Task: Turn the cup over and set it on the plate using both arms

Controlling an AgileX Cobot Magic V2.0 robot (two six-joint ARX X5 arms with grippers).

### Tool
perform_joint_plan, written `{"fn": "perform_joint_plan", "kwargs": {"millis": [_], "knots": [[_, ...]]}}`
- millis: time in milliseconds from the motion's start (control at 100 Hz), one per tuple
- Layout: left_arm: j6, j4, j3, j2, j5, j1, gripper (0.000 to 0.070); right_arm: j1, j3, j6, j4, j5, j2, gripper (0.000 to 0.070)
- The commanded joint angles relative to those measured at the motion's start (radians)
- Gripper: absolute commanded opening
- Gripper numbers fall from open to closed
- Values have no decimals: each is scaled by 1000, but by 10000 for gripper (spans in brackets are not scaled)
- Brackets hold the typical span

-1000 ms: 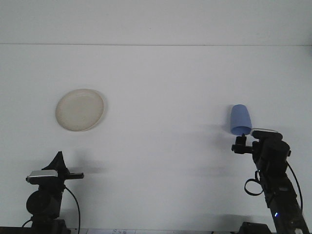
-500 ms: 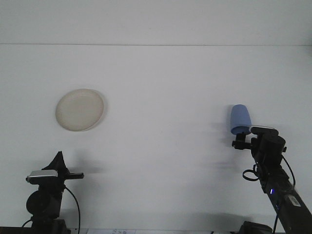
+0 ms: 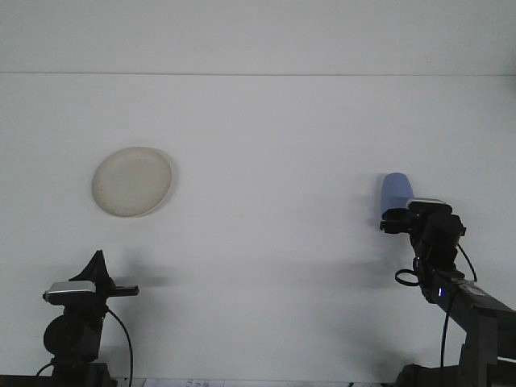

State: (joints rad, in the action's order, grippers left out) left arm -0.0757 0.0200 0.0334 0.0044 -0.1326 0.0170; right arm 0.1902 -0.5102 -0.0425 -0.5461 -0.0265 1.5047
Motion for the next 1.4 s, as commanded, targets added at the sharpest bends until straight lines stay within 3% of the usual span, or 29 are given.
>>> {"fn": "perform_joint_plan", "kwargs": {"millis": [0,90,240,360,650,850,1090,1390], "knots": [[9,11,-19,-2,-2,-1,13,2,-4,-10,-56,-1,40,535],[9,11,-19,-2,-2,-1,13,2,-4,-10,-95,-1,62,445],[9,11,-19,-2,-2,-1,13,2,-4,-10,-139,-1,63,112],[9,11,-19,-2,-2,-1,13,2,-4,-8,-157,-1,61,5],[9,11,-19,-2,-2,-1,13,-10,-4,60,-50,0,-46,4],[9,11,-19,-2,-2,-1,13,-39,-48,89,266,0,-283,4],[9,11,-19,-2,-2,-1,13,-103,-347,92,930,-6,-448,4],[9,11,-19,-2,-2,-1,13,-327,-743,97,1484,-118,-336,4]]}}
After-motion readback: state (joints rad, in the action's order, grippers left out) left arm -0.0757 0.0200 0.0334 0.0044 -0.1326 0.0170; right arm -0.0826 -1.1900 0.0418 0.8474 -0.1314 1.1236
